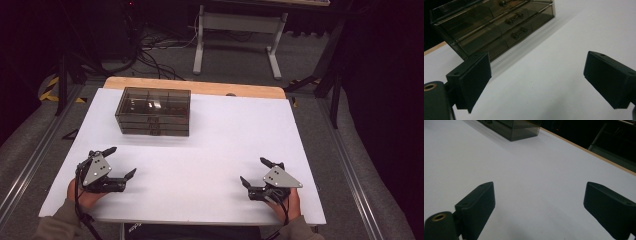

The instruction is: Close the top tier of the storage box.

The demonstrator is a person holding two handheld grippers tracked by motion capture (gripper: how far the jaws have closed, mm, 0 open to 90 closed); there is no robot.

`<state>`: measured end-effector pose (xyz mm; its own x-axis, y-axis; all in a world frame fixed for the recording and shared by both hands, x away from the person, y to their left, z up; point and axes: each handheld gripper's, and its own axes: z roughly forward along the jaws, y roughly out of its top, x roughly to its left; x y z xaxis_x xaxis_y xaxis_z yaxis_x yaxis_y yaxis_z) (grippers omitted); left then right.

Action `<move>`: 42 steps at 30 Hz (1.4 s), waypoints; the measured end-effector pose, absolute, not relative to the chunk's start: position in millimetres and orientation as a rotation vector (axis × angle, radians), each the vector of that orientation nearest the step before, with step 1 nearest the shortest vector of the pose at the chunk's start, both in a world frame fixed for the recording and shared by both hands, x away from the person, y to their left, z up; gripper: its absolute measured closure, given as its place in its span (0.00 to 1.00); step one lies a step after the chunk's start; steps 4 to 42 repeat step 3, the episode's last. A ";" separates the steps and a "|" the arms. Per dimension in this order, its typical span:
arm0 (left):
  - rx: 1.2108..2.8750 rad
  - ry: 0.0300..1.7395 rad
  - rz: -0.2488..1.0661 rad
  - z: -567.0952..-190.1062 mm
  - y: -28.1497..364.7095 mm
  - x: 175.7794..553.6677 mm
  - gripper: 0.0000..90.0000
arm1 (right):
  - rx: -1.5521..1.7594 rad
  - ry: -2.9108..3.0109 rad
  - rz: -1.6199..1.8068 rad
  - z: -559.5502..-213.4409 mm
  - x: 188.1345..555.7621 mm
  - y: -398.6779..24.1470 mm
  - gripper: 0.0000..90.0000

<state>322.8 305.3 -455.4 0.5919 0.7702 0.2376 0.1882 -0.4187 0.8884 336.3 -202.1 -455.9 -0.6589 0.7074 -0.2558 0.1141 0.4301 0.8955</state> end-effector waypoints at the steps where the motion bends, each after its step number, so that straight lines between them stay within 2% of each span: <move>1: 1.929 0.763 0.822 -455.0 305.7 324.2 0.09 | 0.692 2.062 1.218 -456.3 335.4 -202.2 0.12; 42: 1.926 0.766 0.818 -454.9 305.8 324.8 0.09 | 0.698 2.057 1.216 -456.3 334.2 -203.6 0.12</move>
